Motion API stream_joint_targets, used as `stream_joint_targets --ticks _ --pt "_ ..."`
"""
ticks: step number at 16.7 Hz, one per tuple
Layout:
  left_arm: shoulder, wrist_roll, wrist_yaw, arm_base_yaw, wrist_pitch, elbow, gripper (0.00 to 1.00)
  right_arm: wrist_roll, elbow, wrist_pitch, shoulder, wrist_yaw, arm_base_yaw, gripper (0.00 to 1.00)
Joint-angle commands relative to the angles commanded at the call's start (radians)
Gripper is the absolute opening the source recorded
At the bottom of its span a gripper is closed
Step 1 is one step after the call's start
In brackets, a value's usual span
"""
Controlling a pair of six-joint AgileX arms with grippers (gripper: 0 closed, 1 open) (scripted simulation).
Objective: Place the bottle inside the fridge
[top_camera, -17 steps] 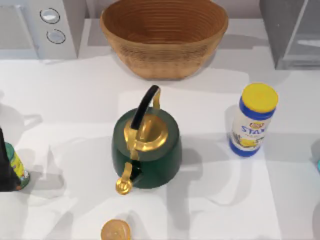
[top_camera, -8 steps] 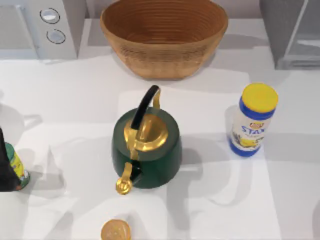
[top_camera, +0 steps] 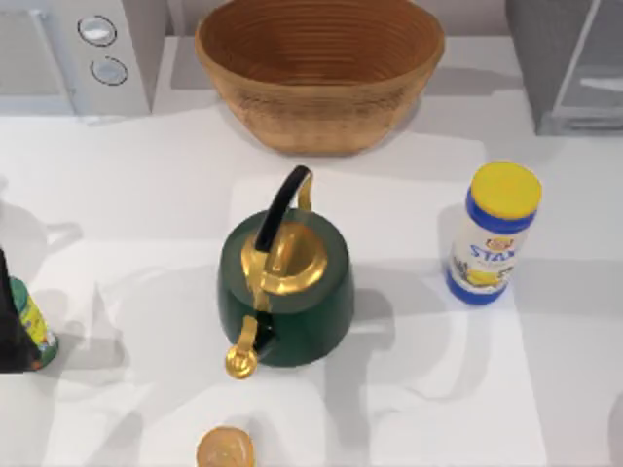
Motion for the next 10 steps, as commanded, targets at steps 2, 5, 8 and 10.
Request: stream_joint_targets --ticks 2,5,8,10 --pt "0.000 0.000 0.000 0.000 0.000 0.000 1.00 -0.154 0.029 -0.292 -0.007 -0.004 -0.002 0.01" --pt "0.000 0.000 0.000 0.000 0.000 0.000 1.00 -0.313 0.058 -0.680 0.012 -0.055 -0.036 0.01" --pt "0.000 0.000 0.000 0.000 0.000 0.000 1.00 -0.401 0.078 -0.988 0.017 -0.157 -0.074 0.01" --pt "0.000 0.000 0.000 0.000 0.000 0.000 1.00 -0.448 0.085 -1.146 -0.007 -0.222 -0.084 0.01"
